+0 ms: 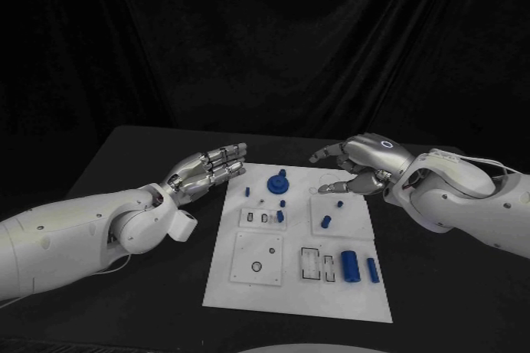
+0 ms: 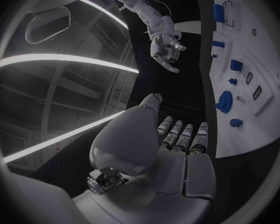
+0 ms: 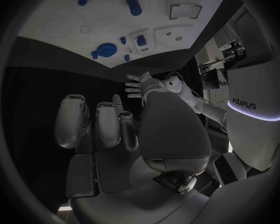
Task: Assemble the parts on the task board
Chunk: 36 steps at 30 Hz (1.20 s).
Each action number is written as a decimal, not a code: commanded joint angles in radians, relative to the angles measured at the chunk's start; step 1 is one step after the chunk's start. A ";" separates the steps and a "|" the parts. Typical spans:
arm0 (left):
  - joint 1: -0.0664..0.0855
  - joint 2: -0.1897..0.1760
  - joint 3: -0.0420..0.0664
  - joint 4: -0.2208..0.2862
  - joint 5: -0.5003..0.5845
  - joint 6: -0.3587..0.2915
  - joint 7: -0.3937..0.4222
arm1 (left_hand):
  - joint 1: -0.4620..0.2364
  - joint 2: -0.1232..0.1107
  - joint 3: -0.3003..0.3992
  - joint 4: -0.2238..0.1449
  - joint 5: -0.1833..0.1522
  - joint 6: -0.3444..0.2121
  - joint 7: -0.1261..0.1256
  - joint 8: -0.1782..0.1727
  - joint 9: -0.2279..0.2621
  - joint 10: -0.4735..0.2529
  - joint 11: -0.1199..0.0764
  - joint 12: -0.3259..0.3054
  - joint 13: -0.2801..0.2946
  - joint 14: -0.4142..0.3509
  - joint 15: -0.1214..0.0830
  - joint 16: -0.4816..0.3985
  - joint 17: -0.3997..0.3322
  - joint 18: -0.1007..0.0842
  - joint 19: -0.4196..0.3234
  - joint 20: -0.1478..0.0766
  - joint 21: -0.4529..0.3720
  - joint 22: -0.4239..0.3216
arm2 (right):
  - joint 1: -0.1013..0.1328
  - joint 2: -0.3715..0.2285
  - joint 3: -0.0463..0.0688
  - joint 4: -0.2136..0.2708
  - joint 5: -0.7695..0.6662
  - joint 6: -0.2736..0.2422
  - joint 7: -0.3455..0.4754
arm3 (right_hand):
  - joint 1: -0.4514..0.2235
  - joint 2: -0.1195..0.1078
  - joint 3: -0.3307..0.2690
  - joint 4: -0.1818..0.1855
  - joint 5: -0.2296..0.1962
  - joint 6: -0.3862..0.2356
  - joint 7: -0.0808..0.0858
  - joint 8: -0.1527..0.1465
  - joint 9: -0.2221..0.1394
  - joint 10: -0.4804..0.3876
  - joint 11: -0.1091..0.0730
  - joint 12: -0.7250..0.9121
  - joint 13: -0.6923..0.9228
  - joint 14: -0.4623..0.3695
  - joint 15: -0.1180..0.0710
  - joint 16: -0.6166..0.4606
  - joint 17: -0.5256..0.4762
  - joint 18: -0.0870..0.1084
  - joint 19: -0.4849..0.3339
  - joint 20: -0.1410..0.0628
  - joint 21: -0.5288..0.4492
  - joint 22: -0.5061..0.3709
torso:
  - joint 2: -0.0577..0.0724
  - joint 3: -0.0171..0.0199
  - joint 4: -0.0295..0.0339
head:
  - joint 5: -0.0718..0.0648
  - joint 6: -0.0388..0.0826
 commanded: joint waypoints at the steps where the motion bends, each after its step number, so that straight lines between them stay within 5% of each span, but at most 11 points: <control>1: 0.018 -0.003 0.002 0.013 0.001 -0.027 -0.037 | 0.001 -0.013 -0.003 0.019 -0.003 0.002 -0.009 -0.003 0.000 0.024 0.021 0.065 0.011 0.041 0.018 0.038 0.008 -0.034 0.020 0.000 0.010 0.003 | 0.001 -0.009 0.000 -0.003 -0.002 -0.044 0.032 | -0.001 0.013 0.005 -0.001 -0.003 0.011 0.000 0.005 -0.001 0.087 -0.007 0.005 0.228 0.044 -0.005 0.005 0.000 0.004 0.007 -0.004 0.006 0.176 | -0.018 0.0070 -0.0016 | -0.005 -0.004; 6: 0.052 -0.011 0.002 0.031 -0.039 -0.021 -0.196 | 0.002 -0.016 -0.009 0.079 -0.047 -0.030 -0.042 -0.021 -0.004 0.086 0.082 0.245 0.044 0.179 0.059 0.177 0.033 -0.074 0.084 0.000 0.044 0.017 | -0.002 -0.028 0.000 -0.006 -0.002 -0.062 0.038 | 0.005 0.020 0.010 -0.002 -0.002 0.019 -0.001 0.009 -0.002 0.087 -0.007 0.005 0.228 0.044 -0.005 0.004 -0.001 0.004 0.007 -0.004 0.007 0.176 | -0.035 0.0134 -0.0078 | -0.021 -0.005; 9: 0.077 -0.015 0.002 0.036 -0.122 -0.013 -0.330 | -0.009 -0.014 -0.015 0.098 -0.099 -0.022 -0.025 -0.019 -0.002 0.117 0.098 0.337 0.068 0.249 0.067 0.259 0.046 -0.085 0.143 -0.003 0.077 0.030 | -0.005 -0.034 0.000 -0.011 -0.002 -0.070 0.039 | 0.008 0.025 0.011 -0.003 -0.002 0.024 -0.002 0.010 -0.002 0.088 -0.008 0.005 0.229 0.044 -0.005 0.005 0.000 0.004 0.008 -0.004 0.009 0.176 | -0.043 0.0185 -0.0117 | -0.028 -0.010; 12: 0.103 -0.014 0.002 0.041 -0.189 -0.005 -0.472 | 0.008 -0.004 -0.002 0.093 -0.140 -0.012 -0.004 -0.016 0.000 0.146 0.102 0.399 0.089 0.323 0.056 0.345 0.062 -0.076 0.221 -0.006 0.121 0.049 | -0.011 -0.036 0.000 -0.018 -0.002 -0.072 0.039 | 0.010 0.029 0.013 -0.003 -0.001 0.028 -0.003 0.012 -0.002 0.088 -0.009 0.006 0.229 0.044 -0.006 0.004 -0.001 0.004 0.008 -0.004 0.009 0.176 | -0.051 0.0258 -0.0181 | -0.030 -0.017; 15: 0.130 -0.001 0.002 0.043 -0.268 0.005 -0.621 | 0.002 -0.005 0.000 0.099 -0.248 0.035 0.041 0.003 0.007 0.230 0.097 0.536 0.146 0.432 0.023 0.472 0.091 -0.050 0.510 -0.008 0.280 0.116 | -0.024 -0.042 0.000 -0.023 -0.002 -0.078 0.039 | 0.012 0.031 0.014 -0.004 -0.001 0.032 -0.003 0.014 -0.002 0.088 -0.009 0.006 0.229 0.044 -0.006 0.005 0.000 0.004 0.008 -0.004 0.009 0.176 | -0.055 0.0305 -0.0225 | -0.028 -0.022; 17: 0.141 0.011 0.002 0.040 -0.332 0.007 -0.683 | -0.021 -0.010 -0.013 0.095 -0.283 0.062 0.055 0.018 0.009 0.219 0.096 0.621 0.192 0.441 0.021 0.543 0.100 -0.049 0.556 -0.020 0.297 0.121 | -0.034 -0.045 0.000 -0.024 -0.002 -0.083 0.040 | 0.014 0.033 0.014 -0.004 -0.001 0.034 -0.003 0.015 -0.002 0.088 -0.009 0.006 0.229 0.044 -0.006 0.005 0.000 0.004 0.008 -0.004 0.009 0.176 | -0.060 0.0363 -0.0274 | -0.025 -0.028; 23: 0.158 0.053 0.002 0.023 -0.546 0.014 -0.809 | -0.189 -0.036 -0.103 0.095 -0.491 0.237 0.106 0.116 0.031 0.309 0.027 0.903 0.371 0.594 -0.051 0.824 0.184 -0.006 0.751 -0.050 0.398 0.160 | -0.054 -0.052 0.000 -0.032 -0.002 -0.089 0.038 | 0.015 0.035 0.015 -0.004 -0.001 0.037 -0.002 0.016 -0.002 0.088 -0.009 0.005 0.229 0.043 -0.006 0.004 -0.002 0.004 0.008 -0.004 0.009 0.176 | -0.072 0.0532 -0.0391 | -0.022 -0.044; 25: 0.161 0.068 0.002 0.016 -0.620 0.025 -0.841 | -0.202 -0.039 -0.108 0.093 -0.498 0.246 0.108 0.135 0.029 0.303 0.017 0.939 0.411 0.588 -0.061 0.869 0.199 0.000 0.770 -0.053 0.406 0.163 | -0.059 -0.053 0.000 -0.035 -0.002 -0.089 0.036 | 0.016 0.038 0.016 -0.004 0.000 0.040 -0.002 0.017 -0.002 0.088 -0.008 0.005 0.229 0.043 -0.006 0.003 -0.002 0.004 0.008 -0.004 0.008 0.176 | -0.074 0.0558 -0.0408 | -0.025 -0.051; 28: 0.163 0.092 0.002 0.006 -0.727 0.047 -0.884 | -0.232 -0.044 -0.118 0.094 -0.509 0.339 0.117 0.215 0.043 0.361 -0.016 0.996 0.470 0.646 -0.093 0.960 0.240 0.018 0.837 -0.066 0.450 0.185 | -0.064 -0.050 0.000 -0.042 -0.002 -0.085 0.034 | 0.015 0.041 0.016 -0.003 0.000 0.045 -0.001 0.020 -0.002 0.087 -0.008 0.004 0.227 0.043 -0.006 0.003 -0.004 0.004 0.008 -0.004 0.007 0.176 | -0.080 0.0699 -0.0595 | -0.020 -0.070; 33: 0.164 0.144 0.002 -0.021 -0.848 0.073 -0.930 | -0.291 -0.054 -0.139 0.094 -0.514 0.472 0.106 0.307 0.089 0.517 -0.065 1.057 0.560 0.795 -0.147 1.101 0.328 0.021 0.966 -0.117 0.565 0.249 | -0.072 -0.048 0.000 -0.050 -0.002 -0.068 0.028 | 0.011 0.047 0.015 -0.003 0.001 0.059 0.001 0.025 -0.002 0.083 -0.007 -0.001 0.220 0.041 -0.005 -0.002 -0.011 0.005 0.006 -0.004 0.003 0.175 | -0.082 0.0787 -0.0731 | -0.008 -0.088; 36: 0.164 0.179 0.002 -0.041 -0.877 0.083 -0.954 | -0.314 -0.054 -0.145 0.091 -0.512 0.525 0.079 0.346 0.133 0.829 -0.096 1.172 0.870 0.967 -0.177 1.256 0.609 0.018 1.008 -0.145 0.661 0.311 | -0.076 -0.047 0.000 -0.053 -0.002 -0.063 0.026 | 0.009 0.049 0.014 -0.002 0.001 0.063 0.001 0.027 -0.003 0.082 -0.006 -0.002 0.218 0.041 -0.004 -0.004 -0.013 0.005 0.006 -0.003 0.002 0.174 | -0.083 0.0838 -0.0743 | -0.002 -0.092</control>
